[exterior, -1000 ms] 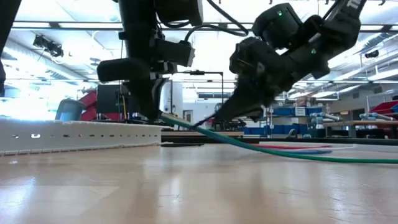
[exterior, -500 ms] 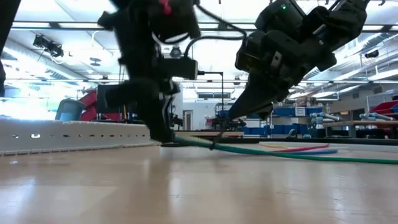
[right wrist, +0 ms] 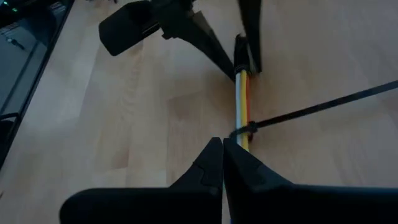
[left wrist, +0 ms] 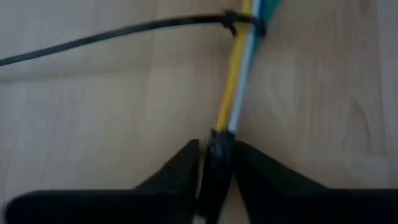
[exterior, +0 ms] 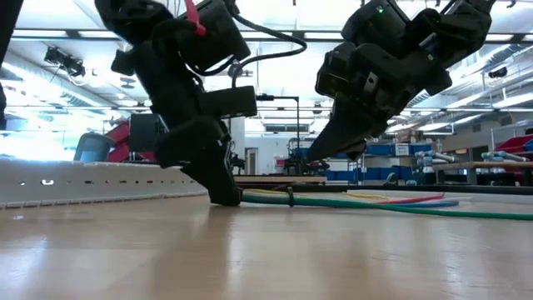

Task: Ziptie cables
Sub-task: Wrap the cable wires with the black zip tie

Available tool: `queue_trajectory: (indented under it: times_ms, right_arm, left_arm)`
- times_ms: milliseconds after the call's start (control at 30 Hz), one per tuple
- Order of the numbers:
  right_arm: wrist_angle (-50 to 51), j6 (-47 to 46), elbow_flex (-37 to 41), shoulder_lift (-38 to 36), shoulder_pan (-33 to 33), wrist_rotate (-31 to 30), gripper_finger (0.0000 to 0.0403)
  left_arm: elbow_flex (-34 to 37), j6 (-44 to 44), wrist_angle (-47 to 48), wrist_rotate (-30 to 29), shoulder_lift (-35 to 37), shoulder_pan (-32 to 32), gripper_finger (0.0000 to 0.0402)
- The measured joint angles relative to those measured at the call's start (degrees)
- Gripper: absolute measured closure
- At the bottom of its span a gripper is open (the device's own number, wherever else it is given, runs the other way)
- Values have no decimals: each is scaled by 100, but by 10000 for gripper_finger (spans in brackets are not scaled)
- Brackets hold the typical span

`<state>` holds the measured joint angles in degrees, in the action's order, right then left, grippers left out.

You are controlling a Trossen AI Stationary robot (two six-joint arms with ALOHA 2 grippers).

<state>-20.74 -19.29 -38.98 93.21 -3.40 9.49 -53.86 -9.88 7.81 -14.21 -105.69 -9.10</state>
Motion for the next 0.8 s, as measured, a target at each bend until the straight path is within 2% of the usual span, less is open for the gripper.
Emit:
queue_trajectory:
  times_ms: [133, 267, 433, 633, 800]
  right_arm:
    - [278, -17, -2, 0, -9, -39, 389]
    - [808, -46, -2, 0, -15, -206, 381]
    - [1211, -141, 8, 2, -75, -829, 384]
    - [1142, -337, 300, -87, -269, -928, 395]
    - [1049, -664, 828, -566, -439, -1432, 400]
  left_arm:
    - [128, -255, -343, -12, -9, 9, 208]
    - [134, -380, -416, 8, -17, 9, 169]
    - [148, -259, -808, 144, -2, 2, 159]
    - [470, -220, -1200, 221, 213, -12, 163]
    - [1436, -529, -2847, 226, 691, -29, 163]
